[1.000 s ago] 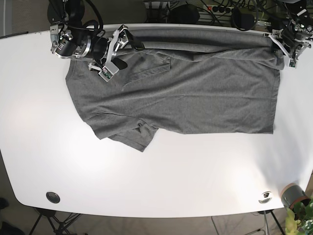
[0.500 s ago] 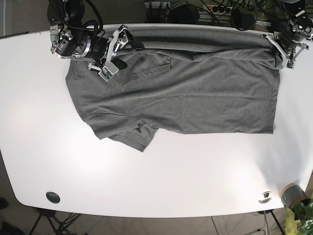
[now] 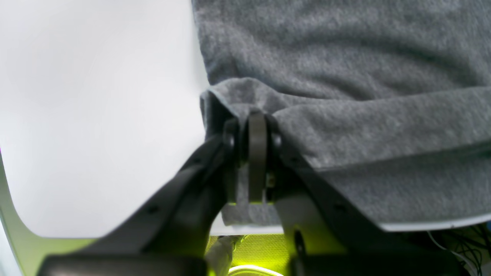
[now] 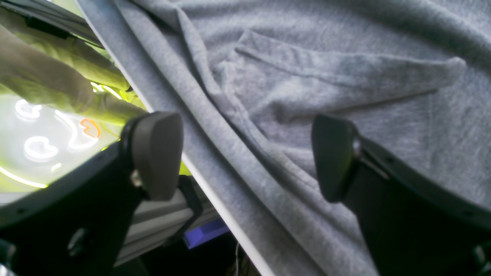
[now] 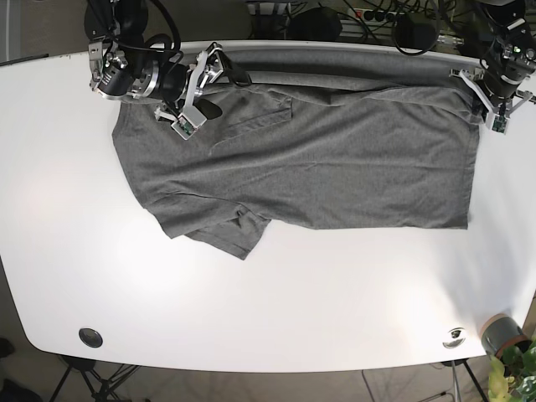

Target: Fold the T-shirt properly

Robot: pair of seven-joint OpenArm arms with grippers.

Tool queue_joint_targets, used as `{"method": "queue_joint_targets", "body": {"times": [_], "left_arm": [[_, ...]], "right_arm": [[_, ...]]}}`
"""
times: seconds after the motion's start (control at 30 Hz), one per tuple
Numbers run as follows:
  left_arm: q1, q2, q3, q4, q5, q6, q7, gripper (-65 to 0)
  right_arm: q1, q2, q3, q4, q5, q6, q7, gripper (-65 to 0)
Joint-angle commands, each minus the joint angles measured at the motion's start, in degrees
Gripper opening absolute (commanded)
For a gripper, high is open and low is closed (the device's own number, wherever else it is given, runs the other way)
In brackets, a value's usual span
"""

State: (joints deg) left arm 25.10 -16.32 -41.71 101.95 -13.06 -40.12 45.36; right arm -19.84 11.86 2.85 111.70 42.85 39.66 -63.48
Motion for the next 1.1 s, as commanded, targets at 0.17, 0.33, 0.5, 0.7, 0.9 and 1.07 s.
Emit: {"method": "queue_joint_targets", "body": {"times": [0.17, 0.33, 0.5, 0.7, 0.9, 1.07], "left_arm": [[-6.2, -1.1, -0.4, -1.8, 0.0, 0.1, -0.8, -63.9], [-9.3, -1.3, -0.4, -4.8, 0.0, 0.1, -0.8, -63.9], [-11.4, -2.5, -0.2, -8.5, 0.0, 0.1, -0.8, -63.9], [-14.2, -3.3, -0.4, -14.0, 0.0, 0.1, -1.0, -63.9], [-15.2, -4.8, -0.1, -17.0, 0.0, 0.1, -1.0, -63.7], [-17.4, -4.7, 0.0, -17.5, 0.0, 0.1, -0.9, -61.7]], "right_arm": [[0.1, -0.1, 0.2, 0.9, 1.2, 0.34, 1.0, -14.9], [0.1, 0.0, 0.6, 0.9, 1.2, 0.34, 1.0, -14.9], [0.1, 0.2, 0.7, 0.9, 1.2, 0.34, 1.0, -14.9], [-0.2, 0.1, 3.6, 0.9, 1.4, 0.34, 1.0, -14.9], [0.1, 0.1, 7.6, 0.9, 1.5, 0.34, 1.0, -14.9], [0.3, 0.2, 9.7, 0.9, 1.1, 0.34, 1.2, -14.9]]}}
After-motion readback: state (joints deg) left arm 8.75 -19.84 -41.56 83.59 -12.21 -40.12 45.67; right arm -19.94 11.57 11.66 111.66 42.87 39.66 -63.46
